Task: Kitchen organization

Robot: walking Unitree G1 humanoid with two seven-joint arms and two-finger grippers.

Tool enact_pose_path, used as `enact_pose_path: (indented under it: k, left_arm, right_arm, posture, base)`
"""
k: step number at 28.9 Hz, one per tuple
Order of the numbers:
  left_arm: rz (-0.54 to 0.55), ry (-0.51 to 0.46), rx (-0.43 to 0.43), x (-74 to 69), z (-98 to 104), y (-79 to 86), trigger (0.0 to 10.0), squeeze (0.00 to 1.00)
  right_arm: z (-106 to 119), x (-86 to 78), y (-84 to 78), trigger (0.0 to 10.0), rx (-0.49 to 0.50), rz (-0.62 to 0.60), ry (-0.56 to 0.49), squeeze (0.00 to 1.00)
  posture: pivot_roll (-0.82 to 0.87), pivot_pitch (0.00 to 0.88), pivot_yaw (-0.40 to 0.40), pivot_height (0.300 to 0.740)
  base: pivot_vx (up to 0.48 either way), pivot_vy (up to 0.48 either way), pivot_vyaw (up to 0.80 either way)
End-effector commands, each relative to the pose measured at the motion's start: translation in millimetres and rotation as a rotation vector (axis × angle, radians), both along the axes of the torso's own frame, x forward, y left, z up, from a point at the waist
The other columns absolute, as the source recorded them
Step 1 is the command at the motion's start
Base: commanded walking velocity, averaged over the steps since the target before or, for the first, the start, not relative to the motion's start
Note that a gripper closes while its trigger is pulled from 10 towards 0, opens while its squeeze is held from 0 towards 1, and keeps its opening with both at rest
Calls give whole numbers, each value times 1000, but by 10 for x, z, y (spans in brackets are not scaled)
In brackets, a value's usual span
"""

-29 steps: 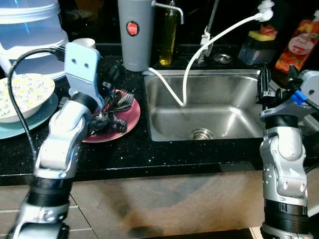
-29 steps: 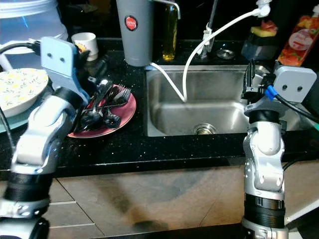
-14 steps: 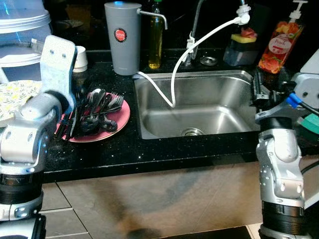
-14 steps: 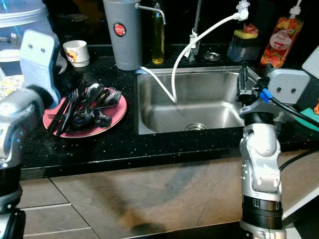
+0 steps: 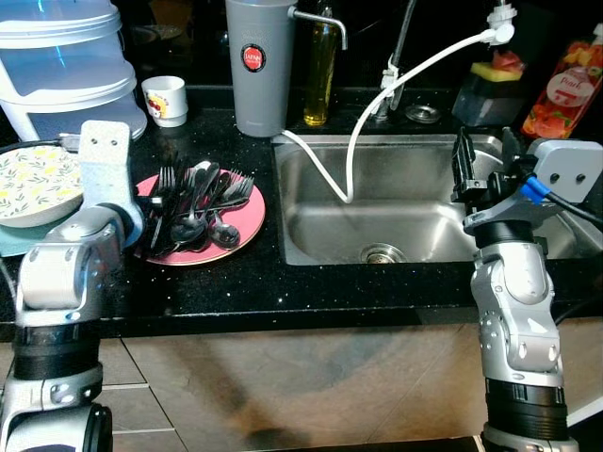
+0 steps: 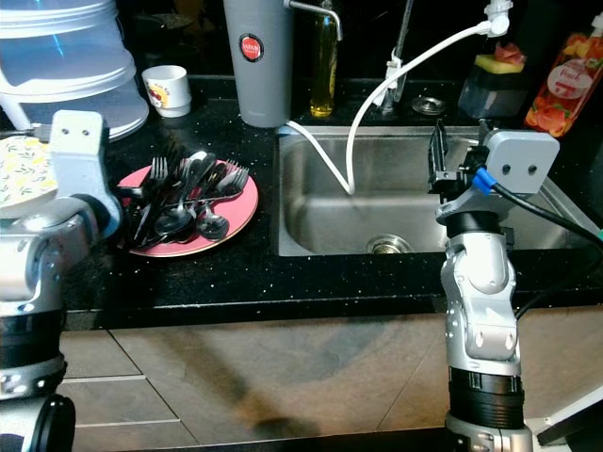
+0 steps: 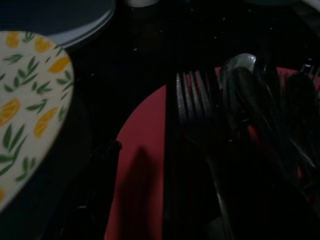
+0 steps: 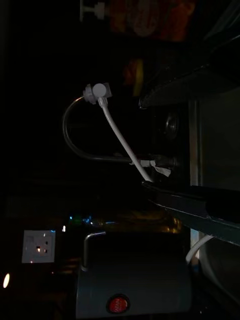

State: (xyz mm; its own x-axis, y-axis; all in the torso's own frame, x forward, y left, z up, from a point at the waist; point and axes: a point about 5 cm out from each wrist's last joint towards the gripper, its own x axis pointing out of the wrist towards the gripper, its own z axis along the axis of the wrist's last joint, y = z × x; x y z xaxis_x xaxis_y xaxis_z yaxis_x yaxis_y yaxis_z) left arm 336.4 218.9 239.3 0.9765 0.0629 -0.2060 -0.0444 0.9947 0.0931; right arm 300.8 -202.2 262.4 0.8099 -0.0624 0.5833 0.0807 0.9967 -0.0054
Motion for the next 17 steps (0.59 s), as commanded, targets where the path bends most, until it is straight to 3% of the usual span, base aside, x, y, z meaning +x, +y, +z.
enact_pose_path:
  k: [1, 6, 8, 15, 16, 17]
  left_arm:
    - [-10, -15, 34, 57, 46, -40, 10000, 0]
    - [-45, 0, 12, 131, 57, -107, 10000, 0]
    - [-81, 82, -19, 186, -77, -146, 10000, 0]
    - [-67, 183, -45, 210, -323, -54, 10000, 0]
    - [-70, 202, -53, 221, -380, -33, 9608, 0]
    - [-61, 222, -47, 240, -454, 5, 6706, 0]
  right_arm:
    - [-7, -1, -22, 10000, 7, -2, -1, 0]
    - [-24, -22, -38, 10000, 10, -10, 0, 0]
    - [-29, -11, -26, 10000, 12, -9, 0, 0]
    - [-37, -11, -13, 10000, 16, -6, 1, 0]
    - [-42, -11, -11, 10000, 17, -6, 2, 0]
    - [-47, -11, -9, 10000, 18, -5, 3, 0]
  posture:
    - [114, 24, -14, 740]
    - [102, 20, 1, 740]
    - [104, 20, 7, 740]
    - [102, 20, 12, 740]
    - [104, 20, 12, 740]
    - [104, 20, 12, 740]
  base:
    - [0, 0, 0]
    - [0, 0, 0]
    - [0, 0, 0]
    - [0, 0, 0]
    - [0, 0, 0]
    - [0, 0, 0]
